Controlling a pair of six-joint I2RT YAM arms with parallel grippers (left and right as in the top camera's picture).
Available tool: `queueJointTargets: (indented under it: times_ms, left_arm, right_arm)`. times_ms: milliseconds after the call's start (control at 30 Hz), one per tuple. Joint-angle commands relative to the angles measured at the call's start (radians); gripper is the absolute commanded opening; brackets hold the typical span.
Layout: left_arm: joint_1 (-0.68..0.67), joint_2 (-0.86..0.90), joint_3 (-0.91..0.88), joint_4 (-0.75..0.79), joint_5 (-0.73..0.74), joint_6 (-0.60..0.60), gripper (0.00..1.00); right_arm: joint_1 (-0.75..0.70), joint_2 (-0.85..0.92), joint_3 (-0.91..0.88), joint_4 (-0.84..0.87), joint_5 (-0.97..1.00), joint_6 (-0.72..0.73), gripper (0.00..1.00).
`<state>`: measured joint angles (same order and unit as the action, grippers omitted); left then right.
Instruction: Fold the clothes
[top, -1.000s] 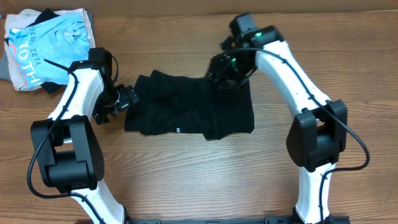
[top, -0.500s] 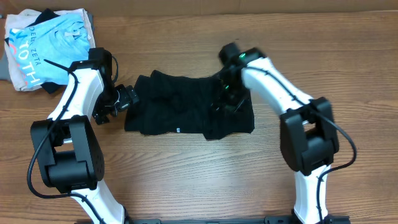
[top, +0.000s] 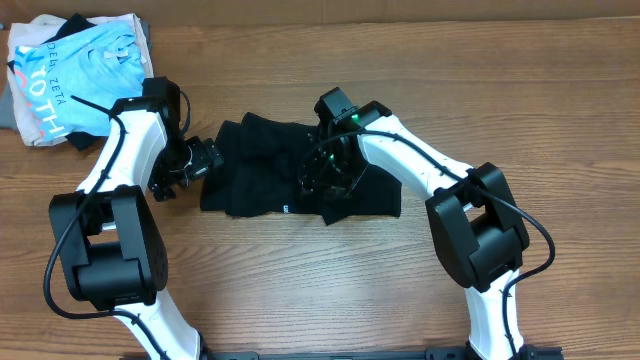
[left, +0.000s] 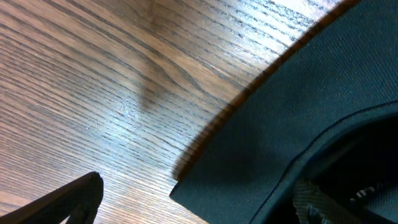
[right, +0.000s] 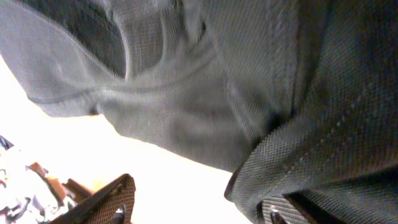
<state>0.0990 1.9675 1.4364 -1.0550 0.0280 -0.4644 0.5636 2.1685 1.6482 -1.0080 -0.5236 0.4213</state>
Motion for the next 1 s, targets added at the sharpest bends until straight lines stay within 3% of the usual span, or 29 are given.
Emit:
queueJointTargets:
  times_ms: [0, 200, 367, 533, 567, 633, 700, 767, 867, 967]
  left_arm:
    - [0.005, -0.009, -0.002, -0.003, -0.010, 0.020, 1.00]
    - [0.005, -0.009, -0.002, -0.003, -0.010, 0.020, 1.00]
    - [0.005, -0.009, -0.002, -0.003, -0.010, 0.019, 1.00]
    - [0.005, -0.009, -0.002, -0.003, -0.010, 0.020, 1.00]
    - [0.005, -0.009, -0.002, -0.003, -0.010, 0.020, 1.00]
    - [0.005, -0.009, -0.002, -0.003, -0.010, 0.020, 1.00]
    - [0.005, -0.009, -0.002, -0.003, -0.010, 0.020, 1.00]
    - [0.005, -0.009, -0.002, -0.003, -0.010, 0.020, 1.00]
    - [0.005, -0.009, -0.002, -0.004, -0.011, 0.024, 1.00]
    - [0.005, -0.009, -0.002, -0.006, -0.011, 0.024, 1.00]
  right_arm:
    - [-0.005, -0.016, 0.053, -0.050, -0.002, 0.002, 0.73]
    - [-0.069, -0.021, 0.187, -0.279, 0.197, -0.003, 0.86]
    - [-0.117, -0.022, 0.268, -0.392, 0.227, -0.036, 0.97]
    - [-0.147, -0.019, 0.261, -0.403, 0.316, -0.035, 0.98]
    - [-0.148, -0.019, 0.257, -0.399, 0.343, -0.035, 0.94]
    - [-0.148, -0.019, 0.246, -0.388, 0.424, -0.027, 0.76]
    - [-0.148, -0.019, 0.229, -0.372, 0.464, -0.028, 0.50]
    - [-0.148, -0.018, 0.206, -0.362, 0.473, -0.030, 0.35]
    - [-0.151, -0.016, 0.151, -0.356, 0.501, -0.035, 0.26]
    - [-0.160, -0.016, 0.060, -0.305, 0.501, -0.035, 0.23]
